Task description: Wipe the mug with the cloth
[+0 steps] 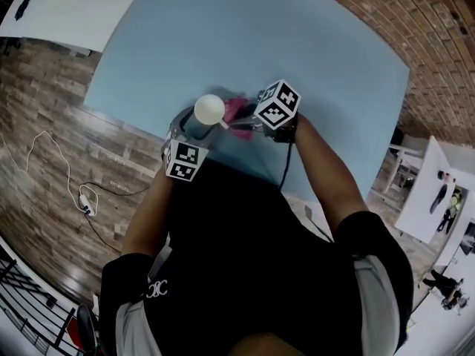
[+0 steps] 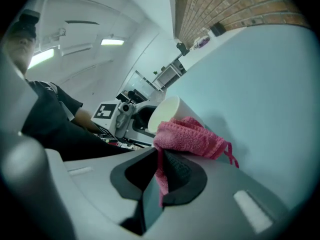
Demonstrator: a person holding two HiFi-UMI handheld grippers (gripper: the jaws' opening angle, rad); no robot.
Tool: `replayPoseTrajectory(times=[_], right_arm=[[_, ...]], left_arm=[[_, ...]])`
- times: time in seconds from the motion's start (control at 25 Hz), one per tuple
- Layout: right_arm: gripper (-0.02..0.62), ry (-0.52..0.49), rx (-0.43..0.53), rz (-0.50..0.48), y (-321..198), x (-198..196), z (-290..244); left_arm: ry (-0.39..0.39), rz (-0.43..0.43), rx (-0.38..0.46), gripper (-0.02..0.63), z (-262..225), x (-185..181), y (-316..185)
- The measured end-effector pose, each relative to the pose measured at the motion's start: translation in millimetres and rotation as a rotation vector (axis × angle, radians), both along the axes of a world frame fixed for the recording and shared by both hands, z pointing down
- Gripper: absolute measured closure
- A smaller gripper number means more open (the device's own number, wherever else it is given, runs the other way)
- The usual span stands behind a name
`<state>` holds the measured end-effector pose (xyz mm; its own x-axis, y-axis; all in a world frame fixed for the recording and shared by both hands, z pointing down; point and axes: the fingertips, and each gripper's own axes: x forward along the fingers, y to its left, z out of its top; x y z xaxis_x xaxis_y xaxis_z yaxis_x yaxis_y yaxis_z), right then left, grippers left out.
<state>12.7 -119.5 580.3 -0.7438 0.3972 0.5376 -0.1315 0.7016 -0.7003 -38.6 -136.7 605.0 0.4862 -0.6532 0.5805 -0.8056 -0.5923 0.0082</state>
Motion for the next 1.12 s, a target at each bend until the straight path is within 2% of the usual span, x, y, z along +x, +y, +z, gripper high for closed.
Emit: replayPoseTrajectory(times=[0.16,0.4,0.6,0.88,1.04,1.12], right_arm=[[0.554,-0.047,0.038,0.005,1,-1,-18],[0.554,0.023,0.013,0.022,-5,0,20],[0.554,-0.021,-0.015,0.096,-6,3,20],[0.554,-0.101,0.007,0.276,11,12,-2],[0.554,-0.203,0.04,0.292,15,-1,-39],[0.554,-0.199,0.071,0.304,14,-7,-44]], left_arm=[[-0.005,-0.005,0.004,0.256,0,1,-1],[-0.016,-0.02,-0.004,0.255,-2,1,-3],[-0.023,-0.044,-0.007,0.256,-5,1,-4],[-0.026,-0.161,-0.013,0.259,-8,-2,-4],[-0.018,-0.238,-0.021,0.259,-7,-4,-2],[-0.014,-0.259,-0.025,0.259,-7,-3,-2]])
